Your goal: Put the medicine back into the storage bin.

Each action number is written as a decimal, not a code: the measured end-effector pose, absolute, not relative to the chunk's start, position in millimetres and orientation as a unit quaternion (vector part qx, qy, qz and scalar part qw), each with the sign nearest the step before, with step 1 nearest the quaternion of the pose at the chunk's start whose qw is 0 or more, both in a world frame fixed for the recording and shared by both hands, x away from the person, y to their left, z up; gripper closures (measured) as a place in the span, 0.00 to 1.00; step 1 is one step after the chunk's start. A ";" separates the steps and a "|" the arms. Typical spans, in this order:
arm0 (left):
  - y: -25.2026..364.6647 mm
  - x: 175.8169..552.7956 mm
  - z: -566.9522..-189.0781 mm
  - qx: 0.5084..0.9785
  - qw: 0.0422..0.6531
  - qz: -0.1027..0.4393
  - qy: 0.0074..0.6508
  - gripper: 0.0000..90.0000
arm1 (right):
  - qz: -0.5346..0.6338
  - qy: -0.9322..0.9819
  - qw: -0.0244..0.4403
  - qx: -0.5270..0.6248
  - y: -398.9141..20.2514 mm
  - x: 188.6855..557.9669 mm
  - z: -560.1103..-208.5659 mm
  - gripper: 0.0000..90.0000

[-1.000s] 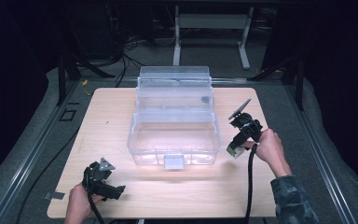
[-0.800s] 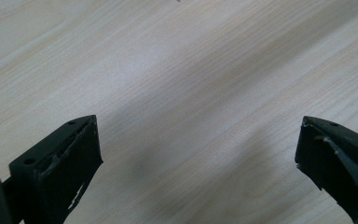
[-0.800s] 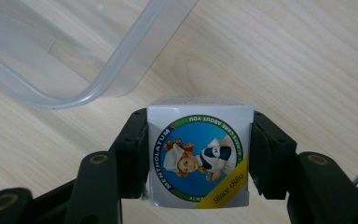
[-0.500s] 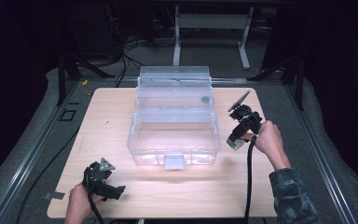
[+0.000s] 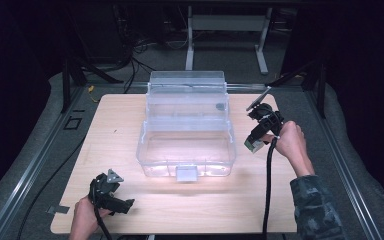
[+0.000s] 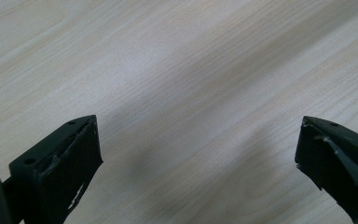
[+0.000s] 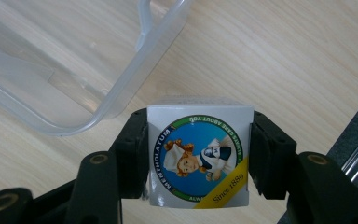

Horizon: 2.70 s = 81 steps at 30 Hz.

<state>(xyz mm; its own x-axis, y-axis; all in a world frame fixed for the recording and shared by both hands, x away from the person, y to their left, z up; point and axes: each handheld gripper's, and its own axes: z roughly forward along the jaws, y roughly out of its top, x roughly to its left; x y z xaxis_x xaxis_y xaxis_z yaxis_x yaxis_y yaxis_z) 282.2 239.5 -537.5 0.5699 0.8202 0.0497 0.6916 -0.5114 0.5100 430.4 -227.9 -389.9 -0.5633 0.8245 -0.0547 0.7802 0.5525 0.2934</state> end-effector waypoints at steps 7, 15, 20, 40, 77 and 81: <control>238.6 282.3 -537.8 0.859 0.221 0.144 0.440 0.00 | 0.125 0.876 0.100 0.455 -226.3 429.2 -377.1 0.52; 238.4 282.4 -537.8 0.859 0.224 0.144 0.437 0.00 | 0.134 0.880 0.102 0.445 -220.1 426.2 -367.0 0.52; 237.8 282.3 -538.2 0.860 0.223 0.144 0.436 0.00 | 0.124 0.882 0.122 0.439 -213.0 423.6 -359.4 0.52; 237.2 282.2 -537.5 0.861 0.223 0.142 0.434 0.00 | 0.136 0.899 0.118 0.399 -175.0 422.6 -345.0 0.52; 238.5 282.3 -537.7 0.860 0.226 0.144 0.434 0.00 | 0.127 0.922 0.091 0.354 -120.5 426.8 -359.7 0.52; 239.4 282.6 -537.5 0.861 0.227 0.145 0.432 0.00 | 0.130 0.923 0.086 0.353 -117.4 427.3 -363.5 0.52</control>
